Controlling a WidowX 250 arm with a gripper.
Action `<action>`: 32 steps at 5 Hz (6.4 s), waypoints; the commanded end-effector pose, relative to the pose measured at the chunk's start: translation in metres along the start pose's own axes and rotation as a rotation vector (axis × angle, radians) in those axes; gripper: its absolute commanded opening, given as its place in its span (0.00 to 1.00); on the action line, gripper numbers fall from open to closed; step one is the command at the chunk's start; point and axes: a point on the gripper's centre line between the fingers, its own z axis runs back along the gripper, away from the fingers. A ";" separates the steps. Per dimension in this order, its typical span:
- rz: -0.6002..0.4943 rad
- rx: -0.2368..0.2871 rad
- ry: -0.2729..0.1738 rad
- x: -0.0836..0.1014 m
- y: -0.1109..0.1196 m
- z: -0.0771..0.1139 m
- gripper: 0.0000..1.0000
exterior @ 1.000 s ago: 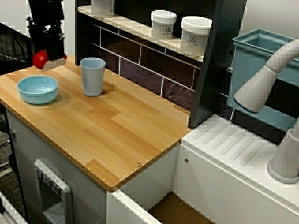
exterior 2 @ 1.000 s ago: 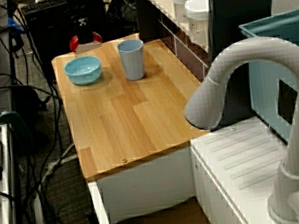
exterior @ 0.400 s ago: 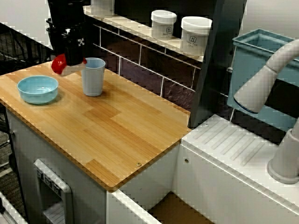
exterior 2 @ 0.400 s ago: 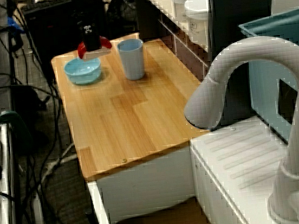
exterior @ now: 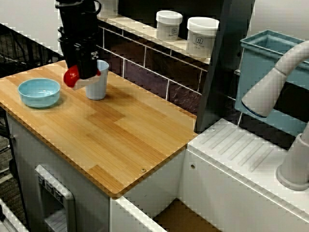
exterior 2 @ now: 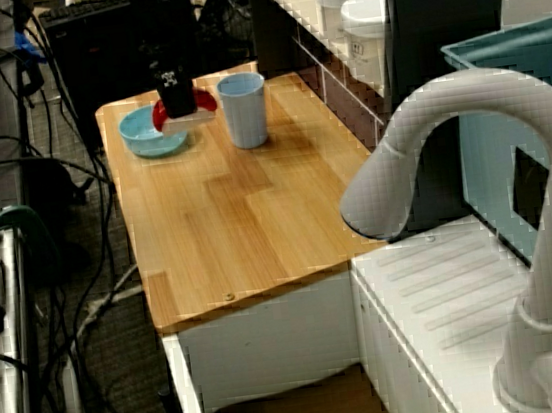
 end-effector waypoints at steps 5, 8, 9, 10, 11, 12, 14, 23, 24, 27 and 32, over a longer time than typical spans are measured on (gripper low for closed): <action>-0.050 0.065 0.011 0.027 -0.054 -0.058 0.00; -0.041 0.066 0.038 0.027 -0.043 -0.055 1.00; -0.034 0.064 0.037 0.025 -0.038 -0.053 1.00; -0.022 0.047 0.031 0.023 -0.032 -0.044 1.00; -0.019 0.035 0.017 0.020 -0.024 -0.034 1.00; -0.001 0.025 0.010 0.015 -0.011 -0.026 1.00; -0.024 0.010 -0.015 0.008 0.015 -0.004 1.00; -0.032 0.078 0.095 -0.040 0.080 -0.049 1.00; -0.022 0.061 0.101 -0.040 0.074 -0.053 1.00; -0.006 0.030 0.114 -0.030 0.033 -0.065 1.00; -0.086 0.046 0.084 -0.011 -0.021 -0.061 1.00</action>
